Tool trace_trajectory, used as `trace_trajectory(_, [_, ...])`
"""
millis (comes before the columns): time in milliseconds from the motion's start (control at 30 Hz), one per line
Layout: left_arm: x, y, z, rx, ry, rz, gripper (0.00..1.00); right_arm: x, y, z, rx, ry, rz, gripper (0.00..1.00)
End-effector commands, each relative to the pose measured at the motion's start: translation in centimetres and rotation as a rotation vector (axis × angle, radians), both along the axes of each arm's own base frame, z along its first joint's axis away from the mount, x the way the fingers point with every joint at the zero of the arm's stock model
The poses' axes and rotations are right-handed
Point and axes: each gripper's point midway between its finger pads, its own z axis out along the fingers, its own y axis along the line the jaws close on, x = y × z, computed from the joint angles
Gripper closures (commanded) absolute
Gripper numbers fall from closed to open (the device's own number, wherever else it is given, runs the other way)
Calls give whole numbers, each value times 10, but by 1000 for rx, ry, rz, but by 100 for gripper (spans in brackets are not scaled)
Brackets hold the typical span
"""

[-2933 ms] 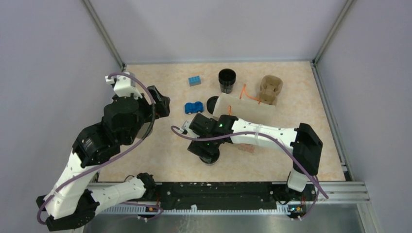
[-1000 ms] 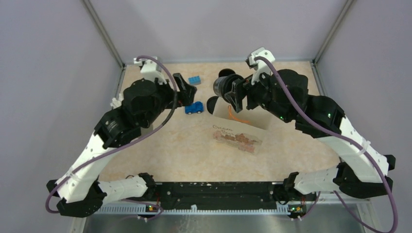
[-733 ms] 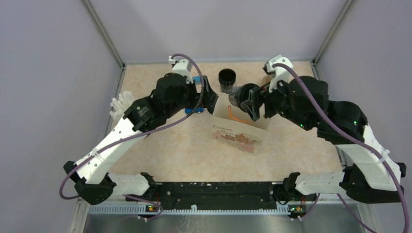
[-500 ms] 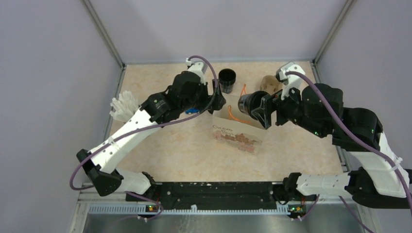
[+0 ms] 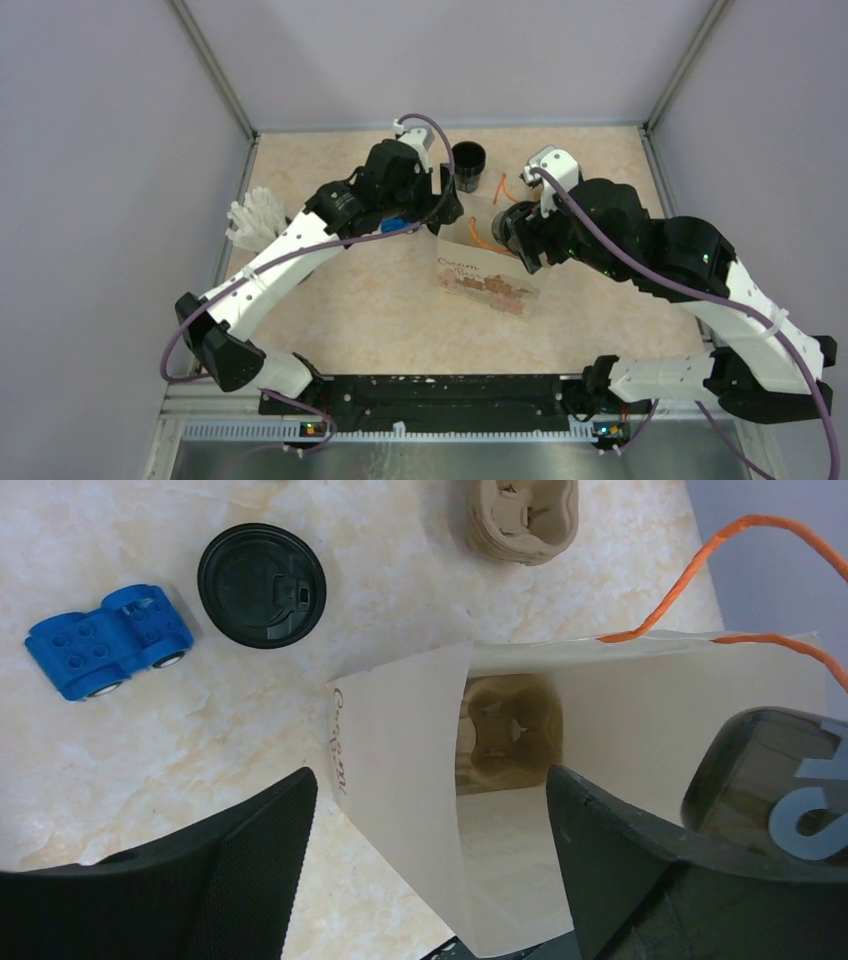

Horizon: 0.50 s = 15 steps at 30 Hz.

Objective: Pack the takeout coffee

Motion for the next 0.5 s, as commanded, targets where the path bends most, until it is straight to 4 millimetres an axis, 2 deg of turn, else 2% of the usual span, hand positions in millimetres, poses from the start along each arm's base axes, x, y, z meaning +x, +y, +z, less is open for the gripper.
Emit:
trace_trajectory(0, [5, -14, 14, -53, -44, -96, 17, 9, 6, -3, -59, -26, 11, 32])
trace_trajectory(100, [11, -16, 13, -65, -53, -117, 33, 12, 14, -5, -71, -23, 29, 32])
trace_trajectory(233, [15, -20, 14, -74, -61, -157, 48, 10, 25, -12, -72, -9, 83, 32])
trace_trajectory(467, [18, -19, -2, -3, -50, -190, 46, 2, 44, -29, -83, 33, 190, 32])
